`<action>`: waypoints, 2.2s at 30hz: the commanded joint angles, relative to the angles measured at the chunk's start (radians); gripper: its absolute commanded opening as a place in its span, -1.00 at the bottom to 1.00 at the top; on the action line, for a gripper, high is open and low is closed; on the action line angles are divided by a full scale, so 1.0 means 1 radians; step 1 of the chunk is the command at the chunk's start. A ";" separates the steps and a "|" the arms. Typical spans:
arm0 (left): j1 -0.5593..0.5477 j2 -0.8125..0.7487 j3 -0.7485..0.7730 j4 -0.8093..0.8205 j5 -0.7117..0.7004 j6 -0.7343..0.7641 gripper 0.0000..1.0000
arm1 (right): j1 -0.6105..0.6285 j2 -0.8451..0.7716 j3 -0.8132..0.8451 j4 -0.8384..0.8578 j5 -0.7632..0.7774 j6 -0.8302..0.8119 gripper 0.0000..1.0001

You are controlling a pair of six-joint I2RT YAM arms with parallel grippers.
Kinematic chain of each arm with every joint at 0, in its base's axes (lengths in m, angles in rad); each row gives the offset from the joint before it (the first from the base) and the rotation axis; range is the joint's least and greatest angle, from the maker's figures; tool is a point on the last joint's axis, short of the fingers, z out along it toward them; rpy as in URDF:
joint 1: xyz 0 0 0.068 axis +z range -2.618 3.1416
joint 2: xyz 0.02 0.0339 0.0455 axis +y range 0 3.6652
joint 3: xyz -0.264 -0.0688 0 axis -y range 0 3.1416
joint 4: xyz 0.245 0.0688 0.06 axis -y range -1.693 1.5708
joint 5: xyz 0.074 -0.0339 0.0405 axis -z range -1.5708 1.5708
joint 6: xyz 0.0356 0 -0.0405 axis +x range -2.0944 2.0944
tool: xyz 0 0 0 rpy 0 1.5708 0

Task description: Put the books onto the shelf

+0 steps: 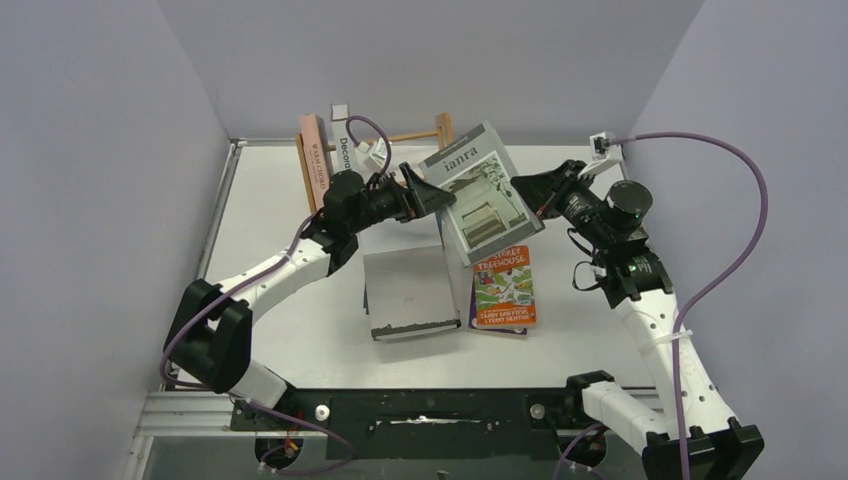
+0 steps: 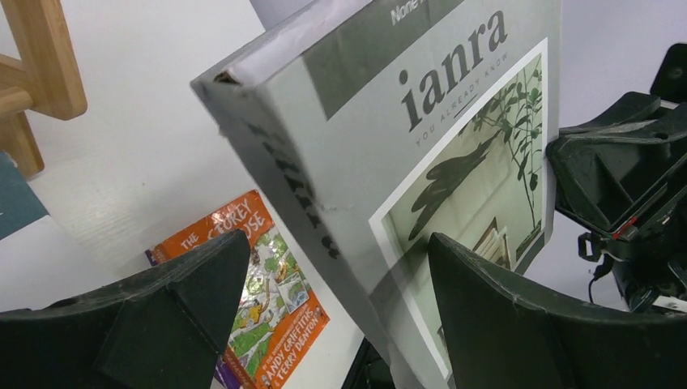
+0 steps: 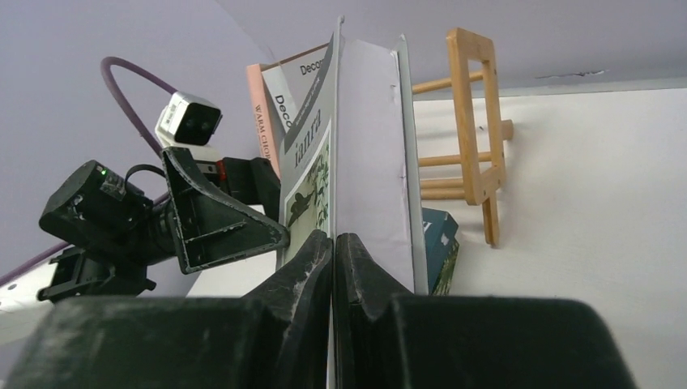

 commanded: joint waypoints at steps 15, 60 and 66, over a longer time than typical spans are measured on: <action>0.006 -0.030 -0.010 0.322 0.050 -0.079 0.55 | -0.007 0.089 -0.058 0.195 -0.110 0.063 -1.00; -0.159 0.167 0.664 -0.651 -1.227 0.526 -0.55 | -0.191 0.064 -0.090 0.114 -0.060 -0.062 0.20; -0.137 0.265 0.774 -0.698 -1.313 0.602 -0.55 | -0.197 0.060 -0.121 0.126 -0.076 -0.051 0.20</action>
